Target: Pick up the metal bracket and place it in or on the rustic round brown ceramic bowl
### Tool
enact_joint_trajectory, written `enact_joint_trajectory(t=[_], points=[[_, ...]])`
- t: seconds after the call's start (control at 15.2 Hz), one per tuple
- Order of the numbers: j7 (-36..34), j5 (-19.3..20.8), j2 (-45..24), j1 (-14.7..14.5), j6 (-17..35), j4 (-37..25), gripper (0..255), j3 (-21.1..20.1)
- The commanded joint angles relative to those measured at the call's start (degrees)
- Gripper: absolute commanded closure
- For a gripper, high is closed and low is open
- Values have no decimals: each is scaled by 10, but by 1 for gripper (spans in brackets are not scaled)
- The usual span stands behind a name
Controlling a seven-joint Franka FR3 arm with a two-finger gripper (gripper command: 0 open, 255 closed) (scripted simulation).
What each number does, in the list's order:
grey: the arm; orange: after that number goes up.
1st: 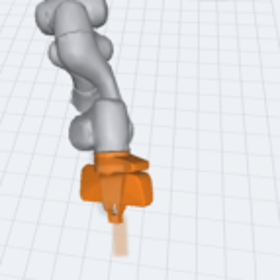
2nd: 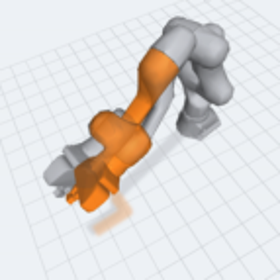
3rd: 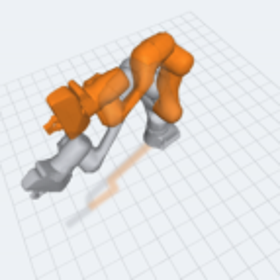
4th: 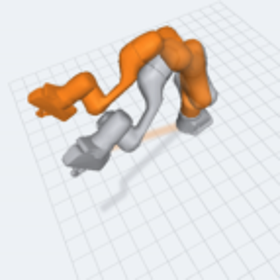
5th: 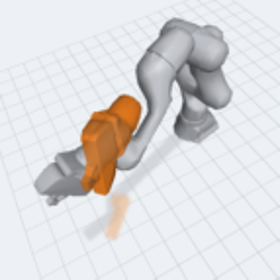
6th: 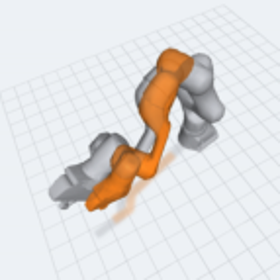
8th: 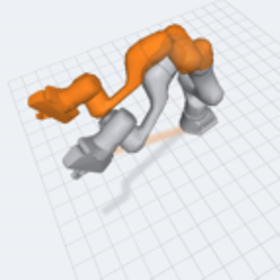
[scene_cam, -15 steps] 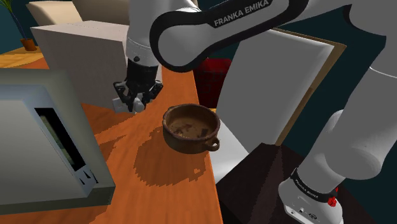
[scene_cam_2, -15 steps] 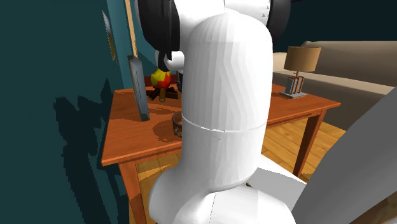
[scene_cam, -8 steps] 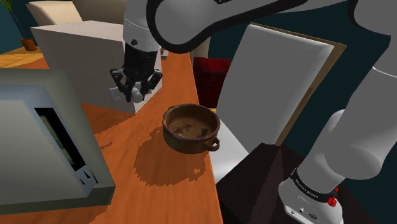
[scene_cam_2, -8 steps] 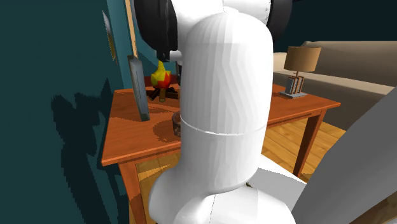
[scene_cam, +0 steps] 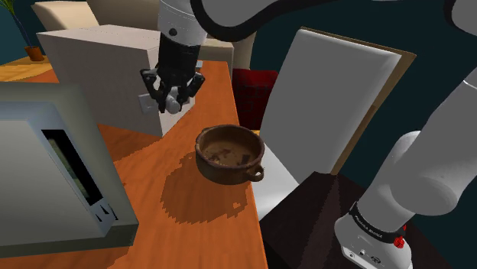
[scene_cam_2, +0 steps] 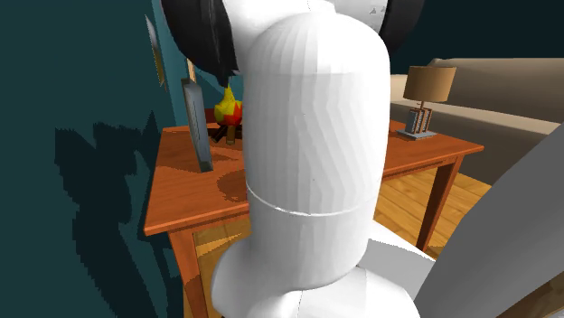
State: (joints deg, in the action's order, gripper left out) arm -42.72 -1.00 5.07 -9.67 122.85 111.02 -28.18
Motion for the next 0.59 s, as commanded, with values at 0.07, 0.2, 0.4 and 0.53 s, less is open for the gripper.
enact_joint_trajectory(t=[0.07,0.2,0.4,0.53], points=[[34,-46,79,-2,8,80,255,16],[54,-71,130,-8,7,127,255,30],[80,-100,203,-22,-2,191,255,52],[94,-113,252,-33,-12,231,255,67]])
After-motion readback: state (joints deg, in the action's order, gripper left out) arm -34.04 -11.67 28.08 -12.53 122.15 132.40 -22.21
